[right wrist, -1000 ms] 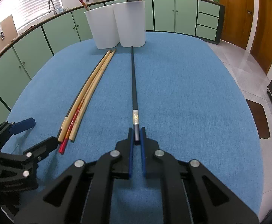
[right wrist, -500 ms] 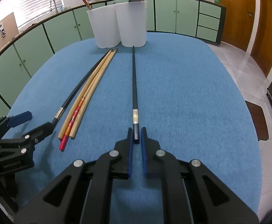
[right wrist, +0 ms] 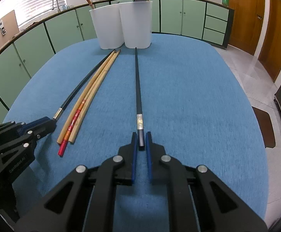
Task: Organize utensils
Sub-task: 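Grasp a black chopstick with the right tool while the left tool grasps another black chopstick, then lift both black chopsticks toward the white holder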
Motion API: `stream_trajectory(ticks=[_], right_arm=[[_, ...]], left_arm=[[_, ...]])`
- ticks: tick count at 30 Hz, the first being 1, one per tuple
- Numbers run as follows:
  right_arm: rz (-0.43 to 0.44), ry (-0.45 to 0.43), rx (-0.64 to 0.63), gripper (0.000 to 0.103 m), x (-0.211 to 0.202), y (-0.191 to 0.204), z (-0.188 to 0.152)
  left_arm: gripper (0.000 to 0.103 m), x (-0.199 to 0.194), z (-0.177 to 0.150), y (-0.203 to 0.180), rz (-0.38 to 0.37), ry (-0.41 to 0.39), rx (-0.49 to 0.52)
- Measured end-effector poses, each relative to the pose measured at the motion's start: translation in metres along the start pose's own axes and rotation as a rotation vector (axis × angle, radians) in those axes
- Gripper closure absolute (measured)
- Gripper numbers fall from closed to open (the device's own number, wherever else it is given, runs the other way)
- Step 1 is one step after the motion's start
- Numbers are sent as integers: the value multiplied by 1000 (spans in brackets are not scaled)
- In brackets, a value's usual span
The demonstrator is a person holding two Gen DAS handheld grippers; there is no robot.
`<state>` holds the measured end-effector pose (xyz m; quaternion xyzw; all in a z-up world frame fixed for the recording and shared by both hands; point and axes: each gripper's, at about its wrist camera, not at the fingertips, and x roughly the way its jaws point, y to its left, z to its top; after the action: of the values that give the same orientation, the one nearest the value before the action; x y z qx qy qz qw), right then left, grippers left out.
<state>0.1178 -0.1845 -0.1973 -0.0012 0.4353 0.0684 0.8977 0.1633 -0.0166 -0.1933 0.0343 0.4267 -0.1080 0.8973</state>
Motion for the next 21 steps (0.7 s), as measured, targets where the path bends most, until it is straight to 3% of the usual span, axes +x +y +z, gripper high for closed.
stream_trajectory(ticks=[10, 21], right_arm=[[28, -1, 19, 97, -8, -5, 2], [42, -93, -18, 97, -67, -13, 37]], left_arm=[[97, -19, 7, 3, 20, -46, 2], [97, -84, 45, 17, 23, -215, -2]])
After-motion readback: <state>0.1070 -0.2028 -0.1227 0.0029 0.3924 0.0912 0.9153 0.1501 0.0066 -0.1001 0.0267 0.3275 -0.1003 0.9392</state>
